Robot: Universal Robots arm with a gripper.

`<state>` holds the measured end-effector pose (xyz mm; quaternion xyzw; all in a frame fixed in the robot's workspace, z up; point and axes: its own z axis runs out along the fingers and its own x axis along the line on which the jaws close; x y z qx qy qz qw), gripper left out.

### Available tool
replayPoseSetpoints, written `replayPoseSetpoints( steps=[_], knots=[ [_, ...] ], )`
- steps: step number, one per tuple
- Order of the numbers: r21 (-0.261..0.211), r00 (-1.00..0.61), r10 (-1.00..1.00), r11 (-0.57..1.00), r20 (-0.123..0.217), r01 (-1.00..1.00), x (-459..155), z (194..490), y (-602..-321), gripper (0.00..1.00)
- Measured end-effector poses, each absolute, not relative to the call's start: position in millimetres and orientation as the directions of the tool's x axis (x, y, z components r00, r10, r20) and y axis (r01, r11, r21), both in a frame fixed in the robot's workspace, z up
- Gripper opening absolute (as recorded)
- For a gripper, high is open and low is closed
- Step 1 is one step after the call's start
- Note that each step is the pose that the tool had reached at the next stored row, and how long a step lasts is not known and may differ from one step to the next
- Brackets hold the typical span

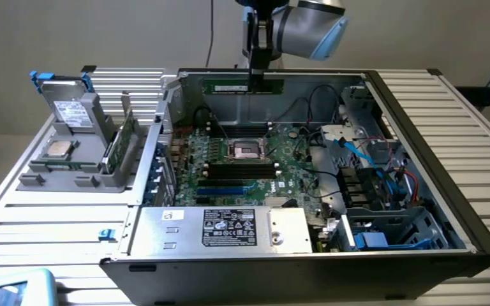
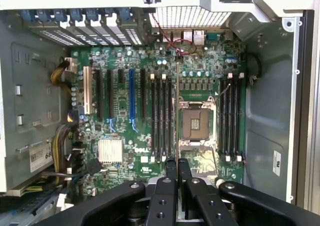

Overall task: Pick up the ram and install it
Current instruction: 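Insert the ram into the slot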

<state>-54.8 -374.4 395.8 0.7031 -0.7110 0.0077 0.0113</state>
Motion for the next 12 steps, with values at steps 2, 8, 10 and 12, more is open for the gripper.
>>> replayPoseSetpoints(
  steps=[2, 8, 10, 12],
  knots=[
    [0.005, -0.011, -1.0, 0.011, 0.027, -1.0, -55, 392, -374, 0.13],
    [0.005, -0.011, -1.0, 0.011, 0.027, -1.0, -55, 381, -376, 0.13],
    [0.005, -0.011, -1.0, 0.011, 0.027, -1.0, -55, 378, -376, 0.13],
    [0.005, -0.011, -1.0, 0.011, 0.027, -1.0, -55, 374, -377, 0.13]
  ],
)
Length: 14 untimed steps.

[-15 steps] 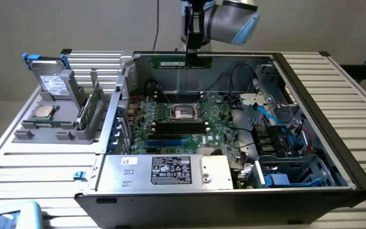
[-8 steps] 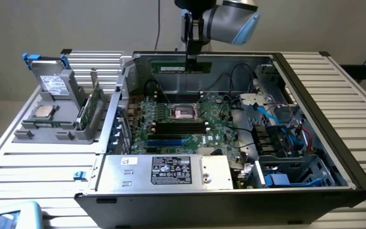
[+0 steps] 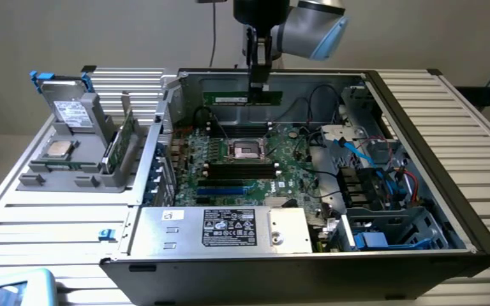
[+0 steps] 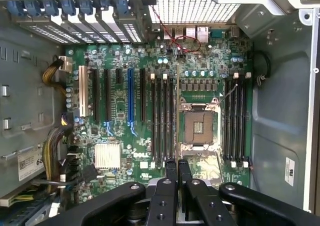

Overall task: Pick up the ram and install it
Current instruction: 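Insert the ram into the slot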

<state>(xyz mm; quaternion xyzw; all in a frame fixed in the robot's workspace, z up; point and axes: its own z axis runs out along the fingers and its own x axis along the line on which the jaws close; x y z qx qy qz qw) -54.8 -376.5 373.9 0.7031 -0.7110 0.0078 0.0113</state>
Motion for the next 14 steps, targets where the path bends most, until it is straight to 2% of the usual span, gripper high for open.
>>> replayPoseSetpoints(
  steps=[14],
  knots=[
    [0.005, -0.011, -1.0, 0.011, 0.027, -1.0, -55, 349, -388, 0.13]
  ],
)
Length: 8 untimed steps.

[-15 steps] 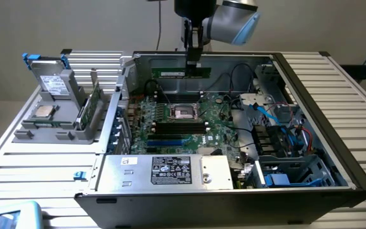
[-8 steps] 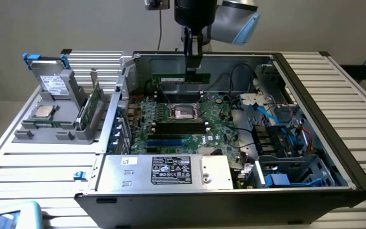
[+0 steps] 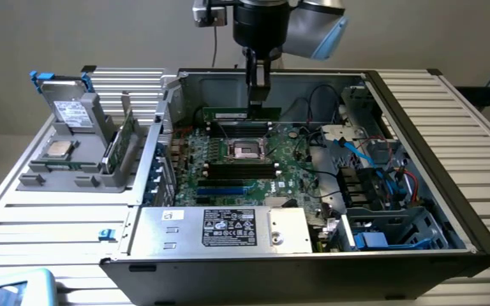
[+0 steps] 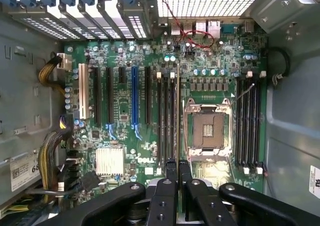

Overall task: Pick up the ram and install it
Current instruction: 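Insert the ram into the slot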

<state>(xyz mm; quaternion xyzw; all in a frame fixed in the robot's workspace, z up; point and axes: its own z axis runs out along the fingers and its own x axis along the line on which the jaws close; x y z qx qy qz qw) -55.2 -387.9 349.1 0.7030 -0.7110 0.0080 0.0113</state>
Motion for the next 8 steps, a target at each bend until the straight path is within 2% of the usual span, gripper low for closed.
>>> replayPoseSetpoints(
  steps=[8],
  knots=[
    [0.005, -0.011, -0.999, 0.011, 0.035, -1.0, -55.2, 342.3, -389.6, 0.13]
  ],
)
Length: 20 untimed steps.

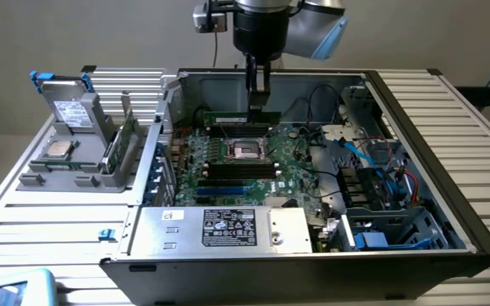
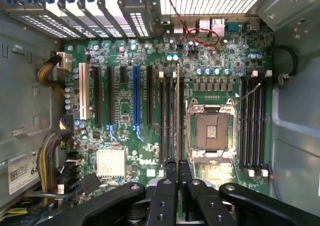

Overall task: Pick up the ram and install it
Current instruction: 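Insert the ram into the slot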

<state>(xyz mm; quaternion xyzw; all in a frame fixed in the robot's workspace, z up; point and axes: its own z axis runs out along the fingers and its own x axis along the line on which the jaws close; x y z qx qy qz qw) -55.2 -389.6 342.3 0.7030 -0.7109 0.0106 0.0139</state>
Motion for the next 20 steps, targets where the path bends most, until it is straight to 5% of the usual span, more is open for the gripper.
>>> replayPoseSetpoints(
  steps=[20],
  knots=[
    [0.004, -0.013, -0.999, 0.013, 0.052, -1.0, -55, 325, -390, 0.13]
  ],
)
